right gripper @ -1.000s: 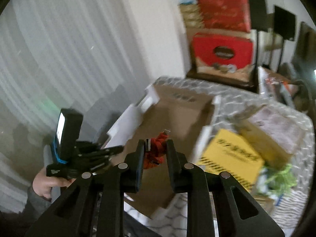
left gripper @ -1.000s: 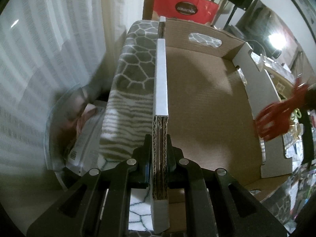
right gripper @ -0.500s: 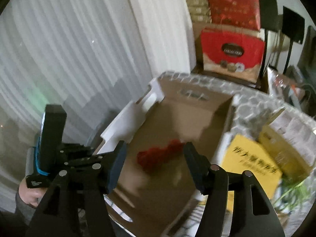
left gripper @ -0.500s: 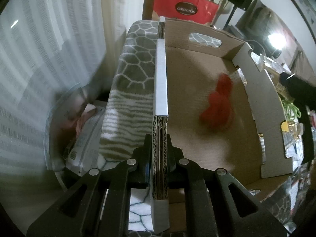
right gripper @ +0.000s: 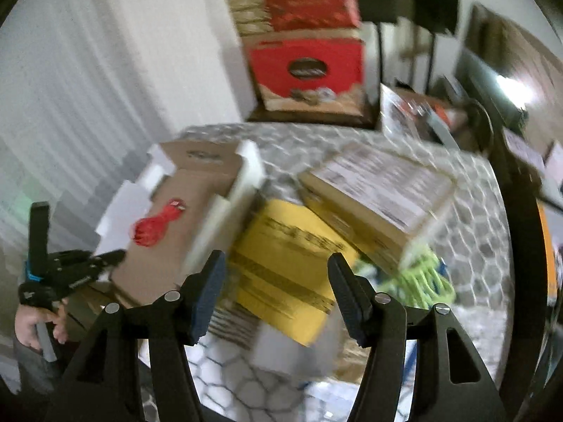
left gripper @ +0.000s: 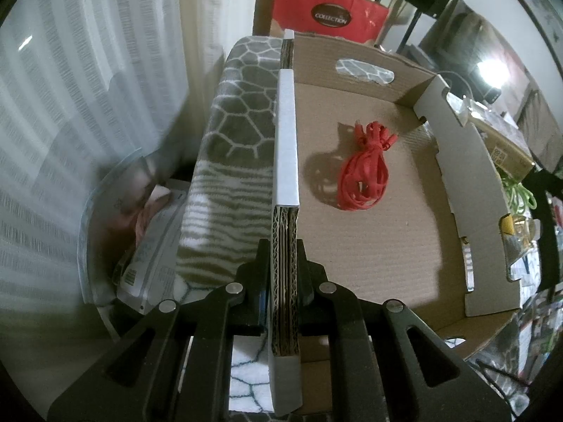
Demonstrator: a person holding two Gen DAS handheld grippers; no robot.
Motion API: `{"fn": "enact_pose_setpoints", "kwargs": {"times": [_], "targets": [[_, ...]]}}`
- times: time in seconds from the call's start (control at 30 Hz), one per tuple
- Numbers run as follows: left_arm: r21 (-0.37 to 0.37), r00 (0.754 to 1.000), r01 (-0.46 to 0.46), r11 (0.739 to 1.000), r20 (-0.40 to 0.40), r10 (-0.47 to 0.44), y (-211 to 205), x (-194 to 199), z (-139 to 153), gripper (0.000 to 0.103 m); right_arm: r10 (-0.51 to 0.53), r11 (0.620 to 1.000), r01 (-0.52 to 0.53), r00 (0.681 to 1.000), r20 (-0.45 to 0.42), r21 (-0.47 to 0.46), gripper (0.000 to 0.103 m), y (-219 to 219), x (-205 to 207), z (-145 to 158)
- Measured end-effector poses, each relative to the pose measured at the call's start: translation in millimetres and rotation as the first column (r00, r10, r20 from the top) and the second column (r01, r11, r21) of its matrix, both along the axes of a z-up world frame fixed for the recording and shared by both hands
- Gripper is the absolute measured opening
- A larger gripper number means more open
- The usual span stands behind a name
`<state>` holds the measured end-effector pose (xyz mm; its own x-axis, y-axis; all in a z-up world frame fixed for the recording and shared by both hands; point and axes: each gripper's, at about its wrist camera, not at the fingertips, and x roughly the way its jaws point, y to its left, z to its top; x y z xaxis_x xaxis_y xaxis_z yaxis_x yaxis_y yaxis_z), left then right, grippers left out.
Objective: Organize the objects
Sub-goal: 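Drop the red cable into the box with right tool while left holds wall, then grasp the yellow booklet with the right tool and lift it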
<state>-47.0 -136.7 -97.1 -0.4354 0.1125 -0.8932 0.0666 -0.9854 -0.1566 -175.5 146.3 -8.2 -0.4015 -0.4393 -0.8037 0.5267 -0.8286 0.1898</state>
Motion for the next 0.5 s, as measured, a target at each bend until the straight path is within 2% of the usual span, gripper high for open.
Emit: {"fn": "enact_pose_setpoints", "kwargs": {"times": [0.13, 0.33, 0.5], "targets": [[-0.001, 1.000, -0.002, 1.000, 0.003, 0.002, 0, -1, 0, 0.010, -0.060, 0.998, 0.063, 0.994, 0.089, -0.030, 0.050, 24, -12, -20], [-0.001, 1.000, -0.004, 1.000, 0.004, 0.004, 1, -1, 0, 0.010, -0.085, 0.992, 0.101, 0.977, 0.193, -0.073, 0.042, 30, -26, -46], [-0.002, 1.000, -0.003, 1.000, 0.004, 0.003, 0, -1, 0, 0.010, -0.107, 0.991, 0.122, 0.972, 0.210, -0.062, 0.041, 28, -34, -54]]}}
